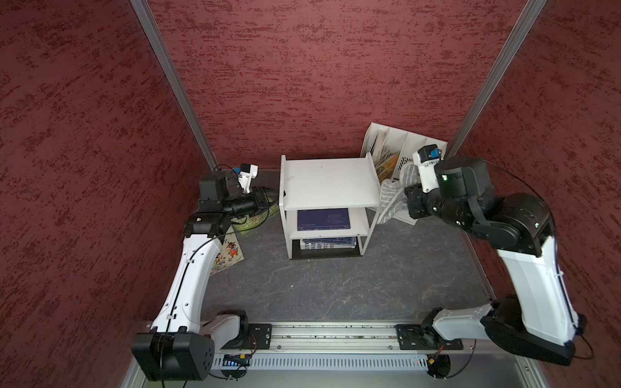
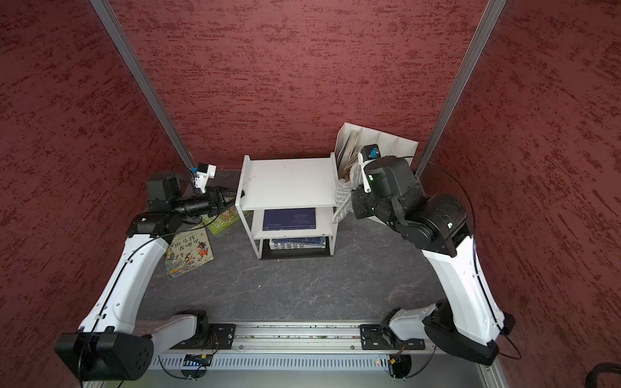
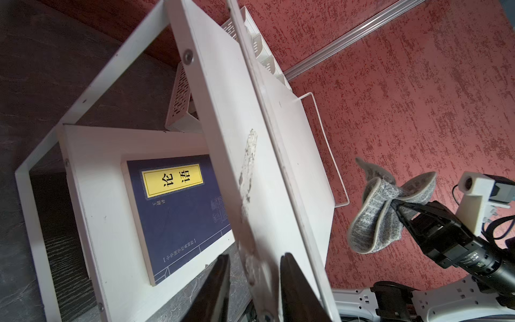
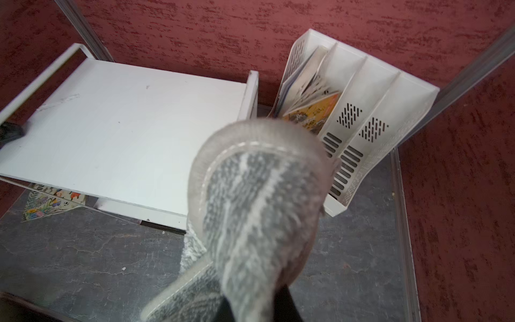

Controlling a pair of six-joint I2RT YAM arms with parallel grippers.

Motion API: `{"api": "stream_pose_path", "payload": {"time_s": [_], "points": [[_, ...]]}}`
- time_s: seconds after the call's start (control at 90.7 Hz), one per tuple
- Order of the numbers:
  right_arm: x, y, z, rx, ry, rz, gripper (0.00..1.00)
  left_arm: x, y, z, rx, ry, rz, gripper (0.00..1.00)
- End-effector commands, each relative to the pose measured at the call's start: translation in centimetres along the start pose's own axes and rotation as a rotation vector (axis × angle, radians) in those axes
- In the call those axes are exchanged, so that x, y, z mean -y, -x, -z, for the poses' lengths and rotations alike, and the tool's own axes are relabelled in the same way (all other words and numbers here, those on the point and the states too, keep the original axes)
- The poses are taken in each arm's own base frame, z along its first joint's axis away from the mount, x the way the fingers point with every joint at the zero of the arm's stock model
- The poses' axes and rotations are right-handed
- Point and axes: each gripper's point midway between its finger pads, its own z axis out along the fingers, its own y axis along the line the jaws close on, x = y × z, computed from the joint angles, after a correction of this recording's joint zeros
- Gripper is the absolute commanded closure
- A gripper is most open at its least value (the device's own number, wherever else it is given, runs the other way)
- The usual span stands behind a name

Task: Wipe the bookshelf clean with a cloth
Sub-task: Hold the shelf at the center of the board.

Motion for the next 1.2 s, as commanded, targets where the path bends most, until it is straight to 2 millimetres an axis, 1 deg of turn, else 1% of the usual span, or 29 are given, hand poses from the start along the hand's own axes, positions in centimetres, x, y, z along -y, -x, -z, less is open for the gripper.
{"api": "stream_pose_path", "payload": {"time_s": [0.0,0.132,0.22,0.32,0.441,0.474,0.496,0.584,0.749,0.826,0.882,0.937,1.058,1.146,1.19], "points": [[-1.1,-0.6,-2.7,-0.035,0.055,-0.073,1.0,1.0,0.7,0.5,0.025,-0.01,-0.043,0.67],[-1.5,0.2,-4.9,-0.02,0.097,-0.118,1.0,1.0,0.6,0.6,0.027,-0.008,-0.044,0.67],[-1.6,1.6,-5.9,0.017,0.13,-0.156,1.0,0.9,0.5,0.6,0.027,-0.005,-0.041,0.67],[-2.3,2.9,-6.9,0.034,0.172,-0.159,1.0,0.8,0.5,0.6,0.032,-0.002,-0.037,0.67],[-3.2,3.2,-9.1,-0.002,0.199,-0.146,1.0,0.8,0.6,0.5,0.037,-0.002,-0.034,0.67],[-3.3,3.5,-9.2,0.006,0.206,-0.147,1.0,0.8,0.7,0.5,0.038,0.0,-0.033,0.67],[-3.5,3.5,-10.2,-0.008,0.206,-0.147,1.0,0.8,0.7,0.5,0.039,0.001,-0.034,0.67],[-3.9,4.3,-11.5,-0.001,0.223,-0.154,1.0,0.6,0.7,0.5,0.044,0.007,-0.03,0.67],[-3.7,6.5,-13.5,0.019,0.223,-0.145,1.0,0.6,1.0,0.5,0.054,0.01,-0.03,0.67],[-3.3,7.6,-13.9,0.035,0.213,-0.139,1.0,0.6,1.1,0.5,0.055,0.01,-0.03,0.67],[-3.2,8.1,-14.6,0.037,0.221,-0.144,1.0,0.5,1.1,0.5,0.056,0.013,-0.026,0.67],[-3.4,8.6,-15.1,0.039,0.236,-0.147,1.0,0.5,1.2,0.5,0.06,0.014,-0.027,0.67],[-4.0,9.3,-16.9,0.033,0.249,-0.131,1.0,0.5,1.3,0.5,0.064,0.017,-0.028,0.67],[-4.0,10.0,-17.8,0.044,0.245,-0.122,1.0,0.7,1.4,0.6,0.067,0.016,-0.033,0.67],[-3.9,10.2,-18.7,0.041,0.243,-0.121,1.0,0.7,1.4,0.6,0.069,0.015,-0.036,0.67]]}}
